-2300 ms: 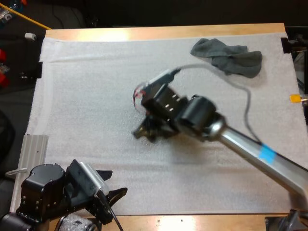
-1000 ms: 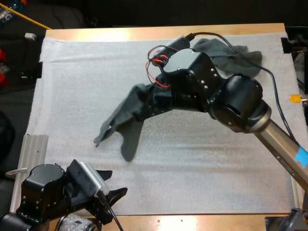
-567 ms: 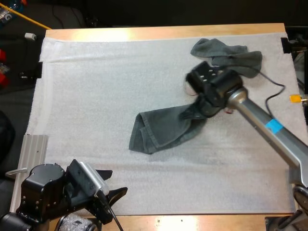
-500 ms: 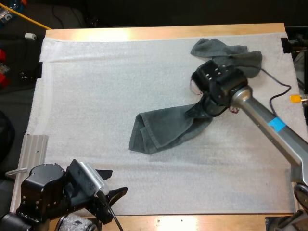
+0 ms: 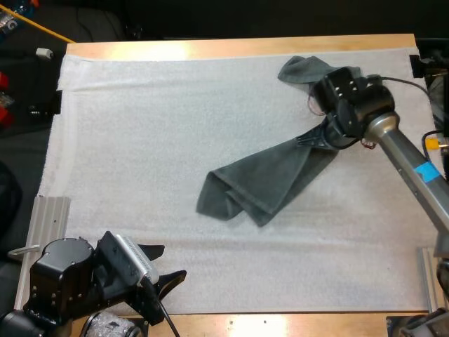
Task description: Pick towel from pile, fold and stack
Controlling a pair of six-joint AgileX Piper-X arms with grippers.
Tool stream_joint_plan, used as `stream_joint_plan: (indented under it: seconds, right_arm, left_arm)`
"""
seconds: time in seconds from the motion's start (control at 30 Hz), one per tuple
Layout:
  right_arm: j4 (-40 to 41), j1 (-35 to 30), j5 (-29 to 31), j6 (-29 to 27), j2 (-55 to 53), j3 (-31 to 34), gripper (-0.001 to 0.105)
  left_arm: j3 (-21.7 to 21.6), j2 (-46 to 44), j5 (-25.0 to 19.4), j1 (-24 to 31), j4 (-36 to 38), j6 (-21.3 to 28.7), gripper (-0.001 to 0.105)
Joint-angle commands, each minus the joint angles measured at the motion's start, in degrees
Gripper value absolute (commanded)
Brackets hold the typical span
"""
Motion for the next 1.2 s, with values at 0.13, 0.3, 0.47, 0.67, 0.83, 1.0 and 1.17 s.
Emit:
stream_joint_plan:
  seconds: [0.13, 0.3, 0.47, 0.67, 0.83, 1.0, 1.17]
  right_arm:
    - [0.1, -2.7, 1.9, -0.2, -0.7, -0.2, 0.004]
    - [1.5, -3.6, 1.9, -0.2, -0.8, -0.7, 0.044]
    - [2.5, -3.6, 1.9, -0.4, -1.9, -1.0, 0.061]
    - [2.6, -2.4, -2.3, -2.7, -4.9, -1.0, 0.056]
    - [2.6, 0.6, -6.7, -3.3, -5.9, -0.9, 0.055]
    - [1.8, 6.5, -7.2, -3.7, -5.9, 0.8, 0.055]
    - [-1.3, 12.4, -7.2, -3.0, -5.4, 3.5, 0.055]
  left_arm:
    - [-0.2, 0.0, 0.0, -0.3, -0.4, -0.6, 0.058]
    - [-0.2, 0.0, 0.0, -0.3, -0.4, -0.6, 0.058]
    - [-0.2, 0.0, 0.0, -0.3, -0.4, -0.6, 0.058]
    - [-0.2, 0.0, 0.0, -0.3, -0.4, -0.6, 0.058]
    - [-0.2, 0.0, 0.0, -0.3, -0.4, -0.6, 0.058]
    - [-0.2, 0.0, 0.0, -0.3, -0.4, -0.6, 0.058]
    - [-0.2, 0.0, 0.0, -0.3, 0.0, -0.6, 0.058]
